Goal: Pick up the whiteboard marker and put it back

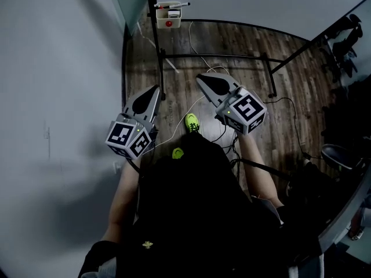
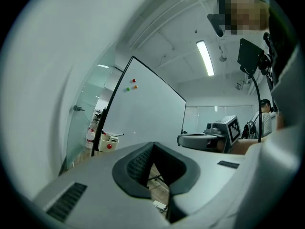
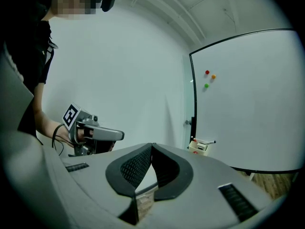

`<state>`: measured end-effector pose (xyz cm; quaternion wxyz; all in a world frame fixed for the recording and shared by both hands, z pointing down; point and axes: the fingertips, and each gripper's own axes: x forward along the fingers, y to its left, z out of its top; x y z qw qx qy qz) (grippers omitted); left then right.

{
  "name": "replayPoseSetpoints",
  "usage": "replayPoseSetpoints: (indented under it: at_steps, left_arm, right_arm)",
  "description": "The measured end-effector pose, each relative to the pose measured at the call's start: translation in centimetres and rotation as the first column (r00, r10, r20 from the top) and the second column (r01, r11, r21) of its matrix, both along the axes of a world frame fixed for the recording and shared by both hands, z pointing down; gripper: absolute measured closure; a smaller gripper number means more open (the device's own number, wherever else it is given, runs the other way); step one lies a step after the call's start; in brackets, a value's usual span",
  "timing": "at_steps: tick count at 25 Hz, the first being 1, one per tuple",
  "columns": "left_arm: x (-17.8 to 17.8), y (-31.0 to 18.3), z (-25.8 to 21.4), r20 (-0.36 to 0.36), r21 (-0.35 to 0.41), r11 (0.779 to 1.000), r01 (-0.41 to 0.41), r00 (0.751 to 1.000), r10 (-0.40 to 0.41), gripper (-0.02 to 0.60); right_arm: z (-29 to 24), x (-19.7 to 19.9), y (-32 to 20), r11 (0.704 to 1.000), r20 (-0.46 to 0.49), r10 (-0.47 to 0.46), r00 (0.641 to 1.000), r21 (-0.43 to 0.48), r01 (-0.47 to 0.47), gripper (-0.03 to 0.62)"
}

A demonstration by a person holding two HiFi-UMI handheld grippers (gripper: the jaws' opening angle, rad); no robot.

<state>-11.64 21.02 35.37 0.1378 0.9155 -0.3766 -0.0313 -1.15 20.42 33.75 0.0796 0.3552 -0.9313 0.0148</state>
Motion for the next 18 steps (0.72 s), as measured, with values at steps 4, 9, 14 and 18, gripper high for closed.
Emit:
replayPoseSetpoints:
  at_steps: [4,9,14,18]
  left_arm:
    - [0.1,-1.6,0.7,0.012,-0.016,1.000,0.026,1.000,-0.026,0.549]
    - [1.2,-4.2,1.7,0.026,-0.049,0.998,0.043,0.999,-0.042,0.549]
    - [2.7,-7.4,2.2,0.034,-0.066,0.997,0.047,0.998,-0.045,0.549]
    - [4.0,-10.1,2.9,0.032,-0.085,0.995,0.057,0.998,-0.054,0.549]
  right_arm:
    - [0.6,0.3,-1.8,1.000,0.014,-0.010,1.000,-0.020,0.010,0.585]
    - [1.4,1.4,-4.8,0.999,0.027,-0.014,1.000,-0.040,0.015,0.585]
    - [2.4,2.4,-8.1,0.998,0.020,-0.031,0.999,-0.061,0.032,0.586]
    - [3.1,3.2,-10.8,0.995,0.022,-0.056,0.998,-0.081,0.058,0.586]
